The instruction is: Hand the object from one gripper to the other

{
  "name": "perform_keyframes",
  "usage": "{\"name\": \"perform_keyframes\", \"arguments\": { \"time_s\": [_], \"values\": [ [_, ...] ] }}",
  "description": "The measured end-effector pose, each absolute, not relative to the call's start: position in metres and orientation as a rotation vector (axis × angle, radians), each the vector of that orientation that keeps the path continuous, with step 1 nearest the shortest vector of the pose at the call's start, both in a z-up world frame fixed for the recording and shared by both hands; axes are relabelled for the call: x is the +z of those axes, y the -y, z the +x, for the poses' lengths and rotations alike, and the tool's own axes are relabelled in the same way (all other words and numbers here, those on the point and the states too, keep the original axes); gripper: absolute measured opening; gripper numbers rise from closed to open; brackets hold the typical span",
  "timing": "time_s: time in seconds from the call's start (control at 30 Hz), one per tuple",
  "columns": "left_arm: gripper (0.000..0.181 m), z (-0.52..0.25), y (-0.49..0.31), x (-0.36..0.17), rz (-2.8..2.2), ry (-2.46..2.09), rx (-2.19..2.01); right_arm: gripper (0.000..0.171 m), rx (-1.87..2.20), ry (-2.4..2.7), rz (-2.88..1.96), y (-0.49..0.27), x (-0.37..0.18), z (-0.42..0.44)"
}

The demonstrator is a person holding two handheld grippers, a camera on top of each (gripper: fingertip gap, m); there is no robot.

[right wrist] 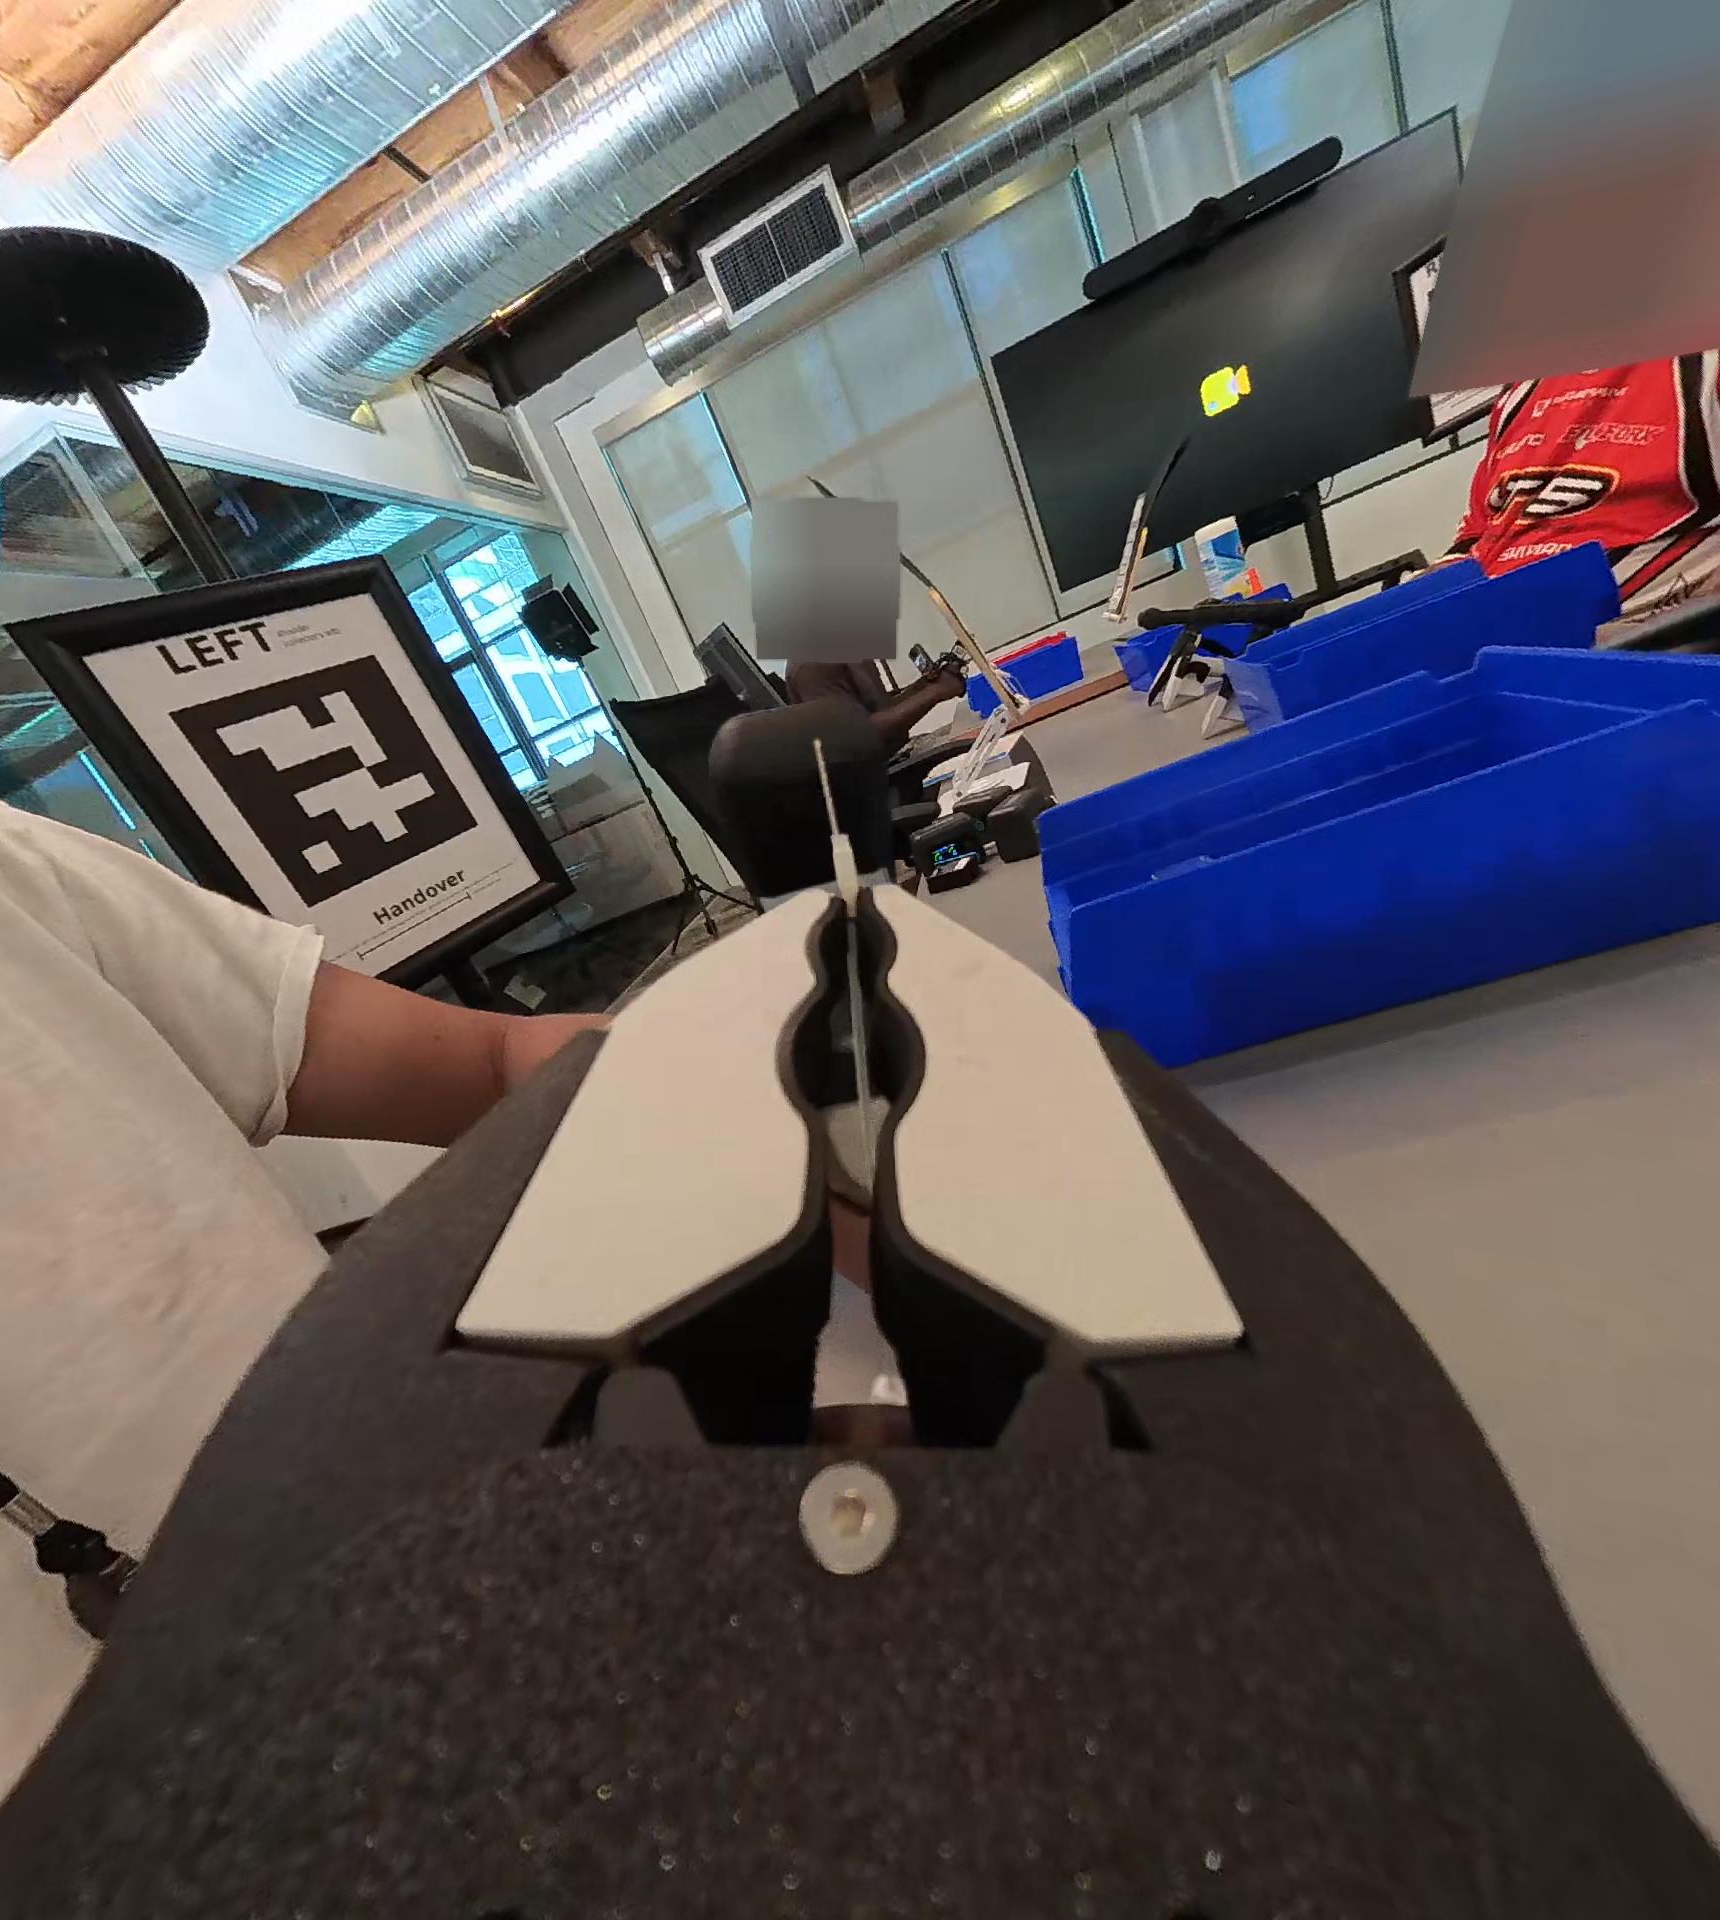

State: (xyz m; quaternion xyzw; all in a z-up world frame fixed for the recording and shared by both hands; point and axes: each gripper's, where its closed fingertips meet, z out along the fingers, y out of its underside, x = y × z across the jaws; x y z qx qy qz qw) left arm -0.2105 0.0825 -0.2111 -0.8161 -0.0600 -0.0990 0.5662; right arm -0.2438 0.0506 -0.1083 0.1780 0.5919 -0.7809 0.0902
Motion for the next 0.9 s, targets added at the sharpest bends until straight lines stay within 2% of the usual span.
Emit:
{"name": "perform_keyframes", "arguments": {
  "time_s": [0.1, 0.17, 0.5, 0.63, 0.7, 0.8, 0.9],
  "values": [
    [0.066, -0.225, -0.087, -0.218, -1.932, 0.205, -0.151, 0.001, -2.320, -1.792, 0.531, -0.048, -0.109, -0.243],
    [0.050, -0.226, -0.088, -0.224, -1.964, 0.187, -0.107, 0.001, -2.319, -1.803, 0.538, -0.048, -0.110, -0.243],
    [0.049, -0.246, -0.079, -0.220, -1.977, 0.216, 0.109, 0.004, -2.347, -1.848, 0.657, -0.066, -0.115, -0.259],
    [0.049, -0.275, -0.060, -0.212, -1.990, 0.221, 0.427, 0.047, -2.192, -2.056, 0.788, -0.073, -0.145, -0.268],
    [0.049, -0.292, -0.045, -0.207, -2.008, 0.190, 0.664, 0.063, -2.031, -2.081, 0.864, -0.075, -0.169, -0.268],
    [0.048, -0.313, -0.023, -0.199, -2.043, 0.147, 0.948, 0.068, -1.851, -2.070, 0.999, -0.076, -0.196, -0.271],
    [0.048, -0.323, -0.010, -0.195, -2.068, 0.065, 1.167, 0.068, -1.834, -2.116, 1.119, -0.066, -0.199, -0.280]
  ]
}}
